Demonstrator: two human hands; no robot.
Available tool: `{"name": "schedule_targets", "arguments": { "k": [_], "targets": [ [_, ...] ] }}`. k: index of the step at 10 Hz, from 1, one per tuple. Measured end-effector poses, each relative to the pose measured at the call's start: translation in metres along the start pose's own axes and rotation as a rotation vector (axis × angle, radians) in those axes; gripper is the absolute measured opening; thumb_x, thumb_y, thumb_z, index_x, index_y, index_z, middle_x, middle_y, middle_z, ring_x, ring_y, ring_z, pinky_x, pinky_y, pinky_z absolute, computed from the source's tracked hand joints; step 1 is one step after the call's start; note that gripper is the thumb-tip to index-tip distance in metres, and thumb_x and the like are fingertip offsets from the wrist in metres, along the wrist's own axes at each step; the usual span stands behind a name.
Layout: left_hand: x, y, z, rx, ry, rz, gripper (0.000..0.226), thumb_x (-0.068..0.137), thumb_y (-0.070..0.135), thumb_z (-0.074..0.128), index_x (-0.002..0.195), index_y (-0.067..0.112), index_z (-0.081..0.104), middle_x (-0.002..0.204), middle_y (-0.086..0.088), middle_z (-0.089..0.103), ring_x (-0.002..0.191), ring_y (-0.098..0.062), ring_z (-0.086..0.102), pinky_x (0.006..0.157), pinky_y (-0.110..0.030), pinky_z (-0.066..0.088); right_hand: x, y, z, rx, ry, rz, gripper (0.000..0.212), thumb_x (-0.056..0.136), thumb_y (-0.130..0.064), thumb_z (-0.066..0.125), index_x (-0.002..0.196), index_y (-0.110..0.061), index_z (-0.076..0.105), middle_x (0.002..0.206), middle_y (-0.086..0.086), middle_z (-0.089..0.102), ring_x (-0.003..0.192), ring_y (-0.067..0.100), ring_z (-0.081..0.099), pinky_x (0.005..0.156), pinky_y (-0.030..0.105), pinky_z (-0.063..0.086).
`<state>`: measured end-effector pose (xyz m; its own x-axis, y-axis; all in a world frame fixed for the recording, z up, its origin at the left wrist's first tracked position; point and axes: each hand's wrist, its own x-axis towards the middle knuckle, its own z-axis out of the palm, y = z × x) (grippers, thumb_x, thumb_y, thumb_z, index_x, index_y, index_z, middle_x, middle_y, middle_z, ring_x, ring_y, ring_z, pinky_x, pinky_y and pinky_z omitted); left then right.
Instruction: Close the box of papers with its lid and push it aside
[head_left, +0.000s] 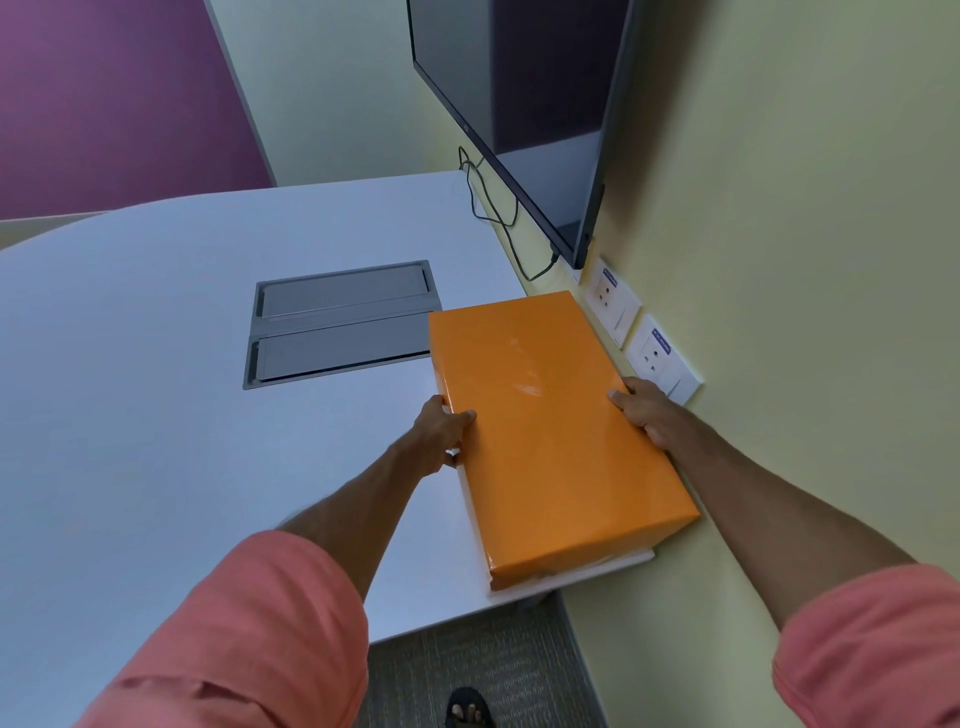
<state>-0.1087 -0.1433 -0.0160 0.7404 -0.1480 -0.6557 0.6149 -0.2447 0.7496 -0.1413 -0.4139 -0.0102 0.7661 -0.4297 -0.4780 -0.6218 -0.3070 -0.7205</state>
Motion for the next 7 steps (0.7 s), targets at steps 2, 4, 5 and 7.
{"name": "schedule_targets", "arguments": {
  "k": [2,4,5,7],
  "targets": [
    [-0.001,-0.001,-0.001,-0.008,-0.010,0.008,0.055,0.095,0.021,0.055,0.144,0.014,0.028,0.147,-0.016,0.039,0.130,-0.042,0.043,0.097,-0.058,0.043,-0.002,0.002,0.006,-0.076,0.057,-0.065,0.044,0.101,-0.020,0.044,0.141,-0.003,0.041,0.142,0.020,0.049,0.126,0.037,0.050,0.102,0.043,0.044],
    [-0.006,-0.003,-0.008,0.097,-0.014,0.083,0.062,0.094,0.033,0.056,0.145,0.012,0.027,0.150,-0.015,0.037,0.133,-0.037,0.042,0.103,-0.052,0.040,-0.013,-0.006,0.022,-0.418,0.183,-0.240,0.056,0.101,-0.025,0.041,0.150,-0.004,0.024,0.154,0.018,0.034,0.141,0.034,0.033,0.114,0.044,0.030],
    [-0.007,-0.001,-0.018,0.230,0.040,0.181,0.069,0.093,0.040,0.056,0.145,0.006,0.026,0.151,-0.016,0.036,0.135,-0.035,0.040,0.104,-0.046,0.039,-0.017,-0.014,0.031,-0.490,0.199,-0.328,0.057,0.101,-0.027,0.041,0.149,-0.003,0.025,0.154,0.019,0.031,0.143,0.033,0.030,0.115,0.045,0.028],
    [-0.010,0.014,-0.072,0.770,0.349,0.420,0.067,0.097,0.047,0.041,0.146,0.004,0.027,0.152,-0.017,0.035,0.140,-0.034,0.032,0.113,-0.053,0.026,-0.027,-0.056,0.067,-0.664,0.274,-0.480,0.055,0.102,-0.035,0.034,0.147,-0.004,0.029,0.155,0.019,0.030,0.144,0.033,0.027,0.116,0.047,0.027]
  ]
}}
